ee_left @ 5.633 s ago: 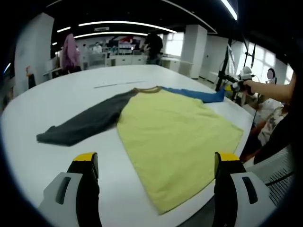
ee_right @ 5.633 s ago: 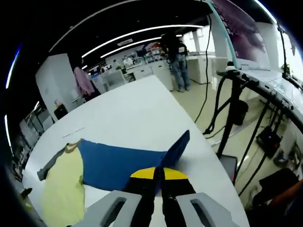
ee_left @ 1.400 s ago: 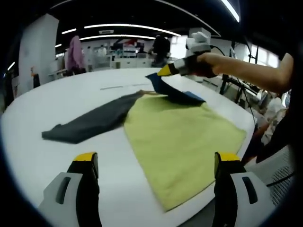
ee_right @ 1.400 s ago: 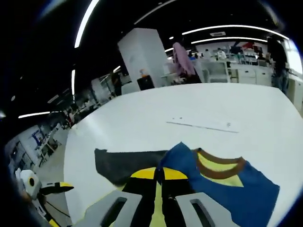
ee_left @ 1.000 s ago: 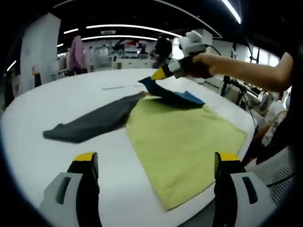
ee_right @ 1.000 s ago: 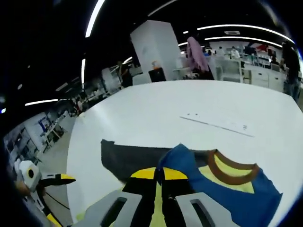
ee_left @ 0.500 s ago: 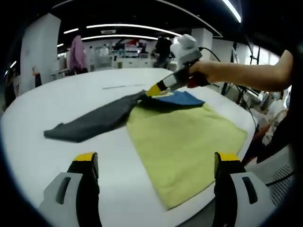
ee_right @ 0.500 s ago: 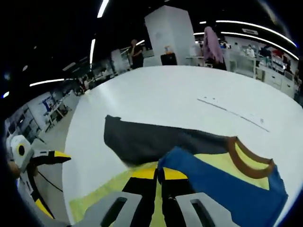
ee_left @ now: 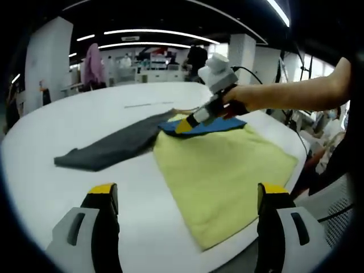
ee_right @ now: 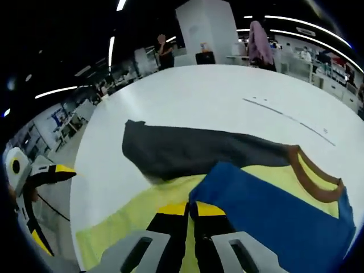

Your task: Fold the garment on the visible template until the final outline fits inside the template.

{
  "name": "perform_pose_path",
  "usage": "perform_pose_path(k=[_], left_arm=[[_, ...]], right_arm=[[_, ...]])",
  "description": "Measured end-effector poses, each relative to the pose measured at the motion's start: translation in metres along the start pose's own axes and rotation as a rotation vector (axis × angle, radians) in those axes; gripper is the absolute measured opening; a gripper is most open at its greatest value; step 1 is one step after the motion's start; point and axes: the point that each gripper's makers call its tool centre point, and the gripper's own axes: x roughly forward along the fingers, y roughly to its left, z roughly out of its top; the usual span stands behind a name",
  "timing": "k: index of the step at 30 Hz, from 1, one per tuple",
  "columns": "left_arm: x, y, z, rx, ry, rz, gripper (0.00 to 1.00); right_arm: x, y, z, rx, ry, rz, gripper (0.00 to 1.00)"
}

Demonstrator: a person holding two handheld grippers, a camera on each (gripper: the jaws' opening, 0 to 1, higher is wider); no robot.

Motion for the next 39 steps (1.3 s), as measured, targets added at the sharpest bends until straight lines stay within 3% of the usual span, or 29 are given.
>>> perform_pose_path(k=[7,11,22,31,39], left_arm=[[0.001,-0.002,0.004,0.001,-0.006,0.0,0.99],[0.001,0.002,0.003,0.004,-0.004,0.0,0.99],[-0.001,0.005,0.004,0.012,-0.01,0.007,0.99],[0.001,0.004,0.008,0.019,-0.015,0.003,0.99],[0.004,0.004,0.008,0.02,-0.02,-0.007,0.99]], right_arm=[[0.0,0.002,-0.004,0.022,0.0,0.014,0.02],[-0.003,-0.005,-0.001,0.017,-0.012,-0.017,0.25],[-0.024,-0.031,0.0,0.075,-0.061,-0.099,0.72],[-0.048,-0.051,-0.015,0.104,-0.069,-0.131,0.8],[-0.077,-0.068,-0.027,0.132,-0.078,-0.179,0.79]])
